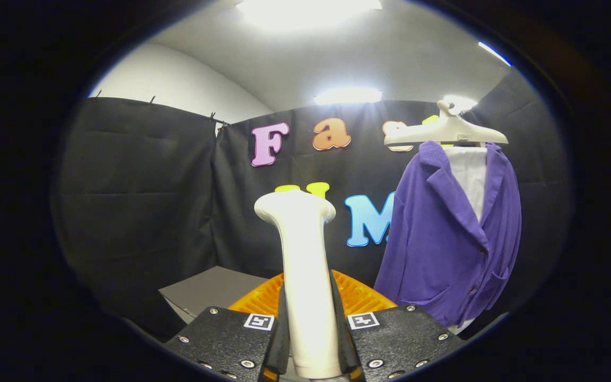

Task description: Iron the clothes twice with a garment steamer, once on the left side and once on the right side.

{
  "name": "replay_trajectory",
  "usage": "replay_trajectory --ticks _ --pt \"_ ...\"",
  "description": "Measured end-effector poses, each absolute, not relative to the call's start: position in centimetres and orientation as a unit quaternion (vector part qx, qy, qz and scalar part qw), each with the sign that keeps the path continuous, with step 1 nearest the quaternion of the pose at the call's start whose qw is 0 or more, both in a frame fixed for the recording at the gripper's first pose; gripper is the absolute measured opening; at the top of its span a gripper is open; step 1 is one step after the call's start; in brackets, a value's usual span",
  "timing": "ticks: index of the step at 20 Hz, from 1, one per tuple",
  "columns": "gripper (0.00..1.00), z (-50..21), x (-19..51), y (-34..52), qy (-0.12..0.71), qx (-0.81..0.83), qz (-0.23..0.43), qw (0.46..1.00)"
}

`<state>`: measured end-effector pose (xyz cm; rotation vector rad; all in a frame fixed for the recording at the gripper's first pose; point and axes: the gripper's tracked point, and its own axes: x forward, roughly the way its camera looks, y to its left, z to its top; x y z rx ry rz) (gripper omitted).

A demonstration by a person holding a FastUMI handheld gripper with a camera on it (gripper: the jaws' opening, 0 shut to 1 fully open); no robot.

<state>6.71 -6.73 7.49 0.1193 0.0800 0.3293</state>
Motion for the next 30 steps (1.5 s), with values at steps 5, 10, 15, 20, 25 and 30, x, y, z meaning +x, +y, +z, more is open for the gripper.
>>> replay_trajectory --ticks 5,10,15,20,25,30 --pt "0.36 9.5 2.8 -10.7 0.005 0.064 0.172 0.983" --pt "0.36 11.7 1.7 -16.1 -0.025 0.076 0.154 0.985" --pt "0.36 11.8 3.8 -21.9 -0.039 0.072 0.083 0.993" --pt "0.36 11.0 6.6 -24.6 -0.047 0.053 0.026 0.997" --pt "0.36 10.1 10.5 -26.5 -0.053 0.029 -0.027 0.998" --pt "0.36 8.6 14.2 -27.6 -0.045 0.013 -0.055 0.997"
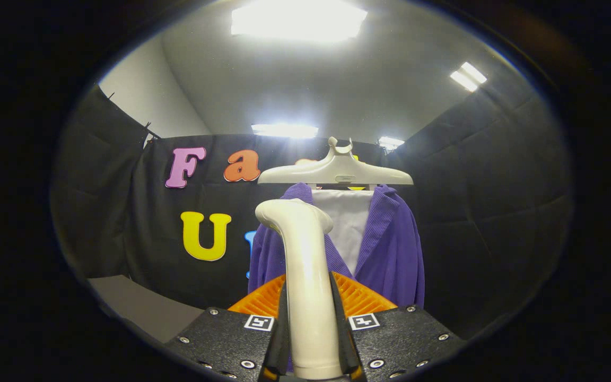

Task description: Iron the clothes twice with a garment steamer, once on the left side and once on the right side.

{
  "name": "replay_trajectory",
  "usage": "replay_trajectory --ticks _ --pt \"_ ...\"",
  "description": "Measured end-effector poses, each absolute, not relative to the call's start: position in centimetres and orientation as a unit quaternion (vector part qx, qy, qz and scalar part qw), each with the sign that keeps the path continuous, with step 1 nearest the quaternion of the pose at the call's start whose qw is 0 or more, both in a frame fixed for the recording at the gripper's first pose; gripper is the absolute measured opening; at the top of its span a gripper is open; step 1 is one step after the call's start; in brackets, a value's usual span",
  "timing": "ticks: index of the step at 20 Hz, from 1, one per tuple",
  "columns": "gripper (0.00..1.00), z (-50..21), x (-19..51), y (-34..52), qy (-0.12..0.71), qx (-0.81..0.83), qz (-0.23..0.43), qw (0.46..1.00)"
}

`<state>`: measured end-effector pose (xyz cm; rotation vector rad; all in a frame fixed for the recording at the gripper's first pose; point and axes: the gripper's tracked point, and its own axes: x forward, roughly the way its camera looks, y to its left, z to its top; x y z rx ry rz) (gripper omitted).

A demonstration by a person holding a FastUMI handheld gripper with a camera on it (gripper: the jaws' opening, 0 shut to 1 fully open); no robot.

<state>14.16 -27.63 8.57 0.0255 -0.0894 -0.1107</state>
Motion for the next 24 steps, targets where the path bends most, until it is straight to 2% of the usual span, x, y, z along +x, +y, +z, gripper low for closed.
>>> replay_trajectory --ticks 8,13,24 --pt "0.36 4.1 18.0 -28.1 -0.015 0.008 -0.081 0.997" --pt "0.36 2.2 17.9 -28.0 -0.012 0.016 -0.086 0.996" --pt "0.37 -7.8 14.9 -25.9 0.073 -0.007 -0.039 0.997"
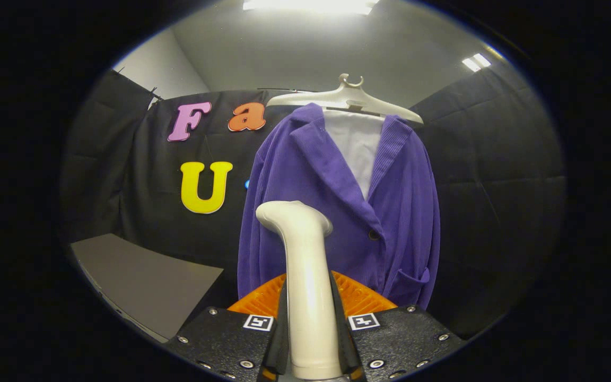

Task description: Iron the clothes twice with a garment steamer, once on the left side and once on the right side.

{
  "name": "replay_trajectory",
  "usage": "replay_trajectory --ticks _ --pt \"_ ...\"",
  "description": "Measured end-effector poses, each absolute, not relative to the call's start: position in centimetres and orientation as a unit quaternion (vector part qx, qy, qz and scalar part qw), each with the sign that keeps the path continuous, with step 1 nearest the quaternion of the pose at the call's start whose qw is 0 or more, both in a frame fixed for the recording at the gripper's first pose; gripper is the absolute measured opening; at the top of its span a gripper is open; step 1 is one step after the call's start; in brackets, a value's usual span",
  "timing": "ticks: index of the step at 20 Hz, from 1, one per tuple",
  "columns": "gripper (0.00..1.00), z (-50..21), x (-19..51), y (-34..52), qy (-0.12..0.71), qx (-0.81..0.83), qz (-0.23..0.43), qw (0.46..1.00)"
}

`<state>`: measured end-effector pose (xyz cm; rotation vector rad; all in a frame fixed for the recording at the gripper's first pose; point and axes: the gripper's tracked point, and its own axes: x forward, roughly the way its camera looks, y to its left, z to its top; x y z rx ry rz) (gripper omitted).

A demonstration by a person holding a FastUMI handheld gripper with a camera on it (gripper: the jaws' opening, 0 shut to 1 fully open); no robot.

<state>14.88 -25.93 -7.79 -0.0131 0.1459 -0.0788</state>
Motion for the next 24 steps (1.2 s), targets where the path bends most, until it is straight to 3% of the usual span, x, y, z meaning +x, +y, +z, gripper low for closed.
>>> replay_trajectory --ticks 4,24 --pt "0.37 -12.1 14.2 -26.0 0.119 -0.011 -0.044 0.992" --pt "0.37 -21.0 11.2 -25.7 0.168 0.029 -0.084 0.982"
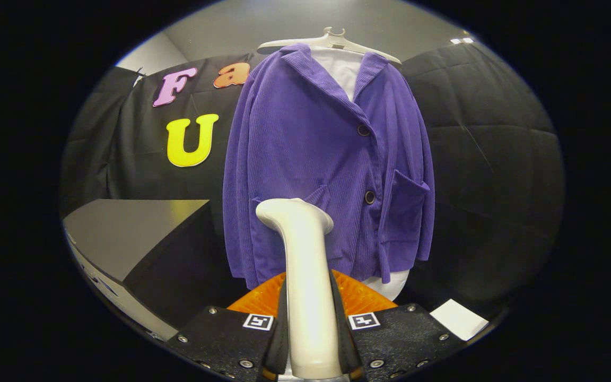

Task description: Iron the clothes twice with a garment steamer, once on the left side and once on the right side.

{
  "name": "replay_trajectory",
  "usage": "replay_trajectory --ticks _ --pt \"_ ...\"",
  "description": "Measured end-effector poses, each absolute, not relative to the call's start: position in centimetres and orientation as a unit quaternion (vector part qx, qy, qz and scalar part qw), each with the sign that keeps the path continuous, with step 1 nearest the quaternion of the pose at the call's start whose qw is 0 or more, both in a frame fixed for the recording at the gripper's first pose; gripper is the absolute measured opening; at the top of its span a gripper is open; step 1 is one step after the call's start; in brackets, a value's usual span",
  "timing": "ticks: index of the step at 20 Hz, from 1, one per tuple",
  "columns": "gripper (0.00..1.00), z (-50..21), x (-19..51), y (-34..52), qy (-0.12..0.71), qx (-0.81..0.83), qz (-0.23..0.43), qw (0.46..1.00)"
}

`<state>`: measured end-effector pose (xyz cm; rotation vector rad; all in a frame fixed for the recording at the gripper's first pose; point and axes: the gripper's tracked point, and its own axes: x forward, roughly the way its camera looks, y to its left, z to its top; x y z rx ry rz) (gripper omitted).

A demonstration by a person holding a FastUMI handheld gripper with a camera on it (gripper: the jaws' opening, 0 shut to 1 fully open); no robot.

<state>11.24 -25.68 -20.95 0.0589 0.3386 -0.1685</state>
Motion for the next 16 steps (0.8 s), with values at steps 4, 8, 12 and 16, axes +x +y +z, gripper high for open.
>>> replay_trajectory --ticks 4,8,12,16 --pt "0.37 -21.4 10.6 -25.6 0.177 0.022 -0.089 0.980" --pt "0.37 -23.5 9.9 -25.3 0.206 0.024 -0.086 0.974" --pt "0.37 -25.2 8.9 -24.9 0.228 0.028 -0.086 0.969" --pt "0.37 -26.4 7.4 -24.3 0.244 0.046 -0.089 0.965"
